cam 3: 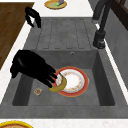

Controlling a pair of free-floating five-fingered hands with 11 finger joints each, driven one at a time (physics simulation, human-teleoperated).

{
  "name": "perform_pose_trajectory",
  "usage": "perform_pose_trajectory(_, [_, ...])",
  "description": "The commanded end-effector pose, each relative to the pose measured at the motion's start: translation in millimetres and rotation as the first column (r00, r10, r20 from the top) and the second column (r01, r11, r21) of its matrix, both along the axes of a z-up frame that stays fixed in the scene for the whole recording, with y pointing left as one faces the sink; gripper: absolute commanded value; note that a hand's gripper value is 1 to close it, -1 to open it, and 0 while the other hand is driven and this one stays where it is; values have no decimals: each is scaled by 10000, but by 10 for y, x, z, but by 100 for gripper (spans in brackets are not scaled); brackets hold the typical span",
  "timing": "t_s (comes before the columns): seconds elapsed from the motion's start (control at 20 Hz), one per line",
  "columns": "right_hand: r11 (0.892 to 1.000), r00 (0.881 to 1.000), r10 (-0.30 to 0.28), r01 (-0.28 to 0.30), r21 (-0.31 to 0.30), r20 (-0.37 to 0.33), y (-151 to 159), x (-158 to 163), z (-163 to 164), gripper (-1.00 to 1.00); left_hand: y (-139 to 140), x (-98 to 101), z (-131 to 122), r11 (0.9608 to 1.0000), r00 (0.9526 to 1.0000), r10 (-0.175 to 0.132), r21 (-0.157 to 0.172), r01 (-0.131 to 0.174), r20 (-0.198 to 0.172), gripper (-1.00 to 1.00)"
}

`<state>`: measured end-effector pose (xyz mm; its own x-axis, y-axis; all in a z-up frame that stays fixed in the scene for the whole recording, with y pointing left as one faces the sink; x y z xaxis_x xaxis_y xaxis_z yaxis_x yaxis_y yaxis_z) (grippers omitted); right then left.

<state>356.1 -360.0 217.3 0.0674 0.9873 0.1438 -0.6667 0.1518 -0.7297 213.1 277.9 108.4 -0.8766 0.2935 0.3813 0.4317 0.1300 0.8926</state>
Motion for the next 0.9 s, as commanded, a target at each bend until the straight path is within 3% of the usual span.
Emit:
perform_pose_trajectory(0.0, [9988, 9989, -456, 459, 189, -145, -210, -110, 108, -100, 0, 0, 0, 10000, 10000, 0, 0, 0, 0, 0])
perform_pose_trajectory(0.25, [9994, 9997, -250, 252, 246, -87, -508, -262, 249, -100, 0, 0, 0, 10000, 10000, 0, 0, 0, 0, 0])
perform_pose_trajectory(0.45, [9987, 9986, -313, 329, 384, -426, -710, -433, 428, -100, 0, 0, 0, 10000, 10000, 0, 0, 0, 0, 0])
perform_pose_trajectory(0.85, [9993, 9987, -124, 141, 349, -500, -1218, -773, 460, -100, 0, 0, 0, 10000, 10000, 0, 0, 0, 0, 0])
